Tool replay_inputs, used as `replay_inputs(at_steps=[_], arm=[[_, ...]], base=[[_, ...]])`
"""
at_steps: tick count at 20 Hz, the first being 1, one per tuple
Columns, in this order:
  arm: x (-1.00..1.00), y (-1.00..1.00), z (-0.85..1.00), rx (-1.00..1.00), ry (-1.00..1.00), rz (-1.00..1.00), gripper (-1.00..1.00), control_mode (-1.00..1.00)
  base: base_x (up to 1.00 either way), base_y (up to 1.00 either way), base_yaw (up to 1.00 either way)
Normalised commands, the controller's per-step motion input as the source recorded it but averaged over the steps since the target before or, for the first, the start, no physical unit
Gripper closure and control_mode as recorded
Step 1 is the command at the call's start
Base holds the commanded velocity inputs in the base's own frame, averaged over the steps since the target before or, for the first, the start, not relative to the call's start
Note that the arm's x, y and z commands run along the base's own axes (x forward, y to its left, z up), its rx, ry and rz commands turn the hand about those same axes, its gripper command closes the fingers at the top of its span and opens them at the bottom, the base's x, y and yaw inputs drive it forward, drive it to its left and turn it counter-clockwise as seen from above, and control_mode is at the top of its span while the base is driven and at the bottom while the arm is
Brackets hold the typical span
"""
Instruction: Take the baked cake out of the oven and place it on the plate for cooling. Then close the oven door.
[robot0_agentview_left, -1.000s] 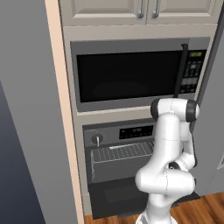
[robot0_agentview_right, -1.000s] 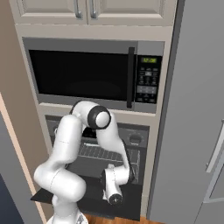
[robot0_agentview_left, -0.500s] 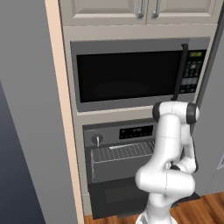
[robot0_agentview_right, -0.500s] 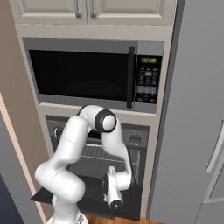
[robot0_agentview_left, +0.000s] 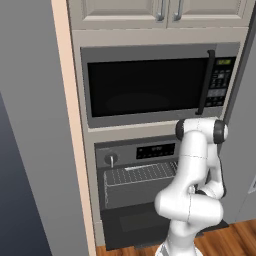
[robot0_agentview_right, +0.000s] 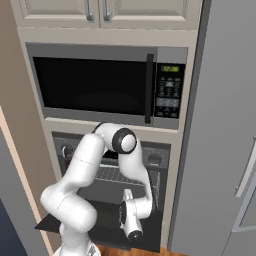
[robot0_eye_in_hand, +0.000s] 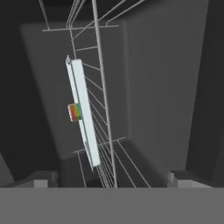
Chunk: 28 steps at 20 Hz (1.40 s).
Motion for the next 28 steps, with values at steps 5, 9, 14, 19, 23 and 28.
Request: replay_inputs(at_steps=[5,9,14,19,23,28], arm=[[0.35,0.0,0.0,0.02,-0.14,0.03,-1.0,-1.0],[0.37,0.0,-0.05,0.0,-0.11,0.01,-1.0,-1.0],[0.34,0.01,0.0,0.01,-0.07,0.0,-1.0,-1.0],[0.28,0.08,0.0,0.0,0.0,0.0,-1.0,-1.0],[0.23,0.02,0.0,0.0,-0.01,0.0,-1.0,-1.0],[0.17,0.0,-0.01,0.0,-0.02,0.01,-1.0,-1.0]], base=[[0.0,0.0,0.0],[0.0,0.0,0.0],[0.0,0.0,0.0],[0.0,0.0,0.0],[0.0,0.0,0.0],[0.0,0.0,0.0]])
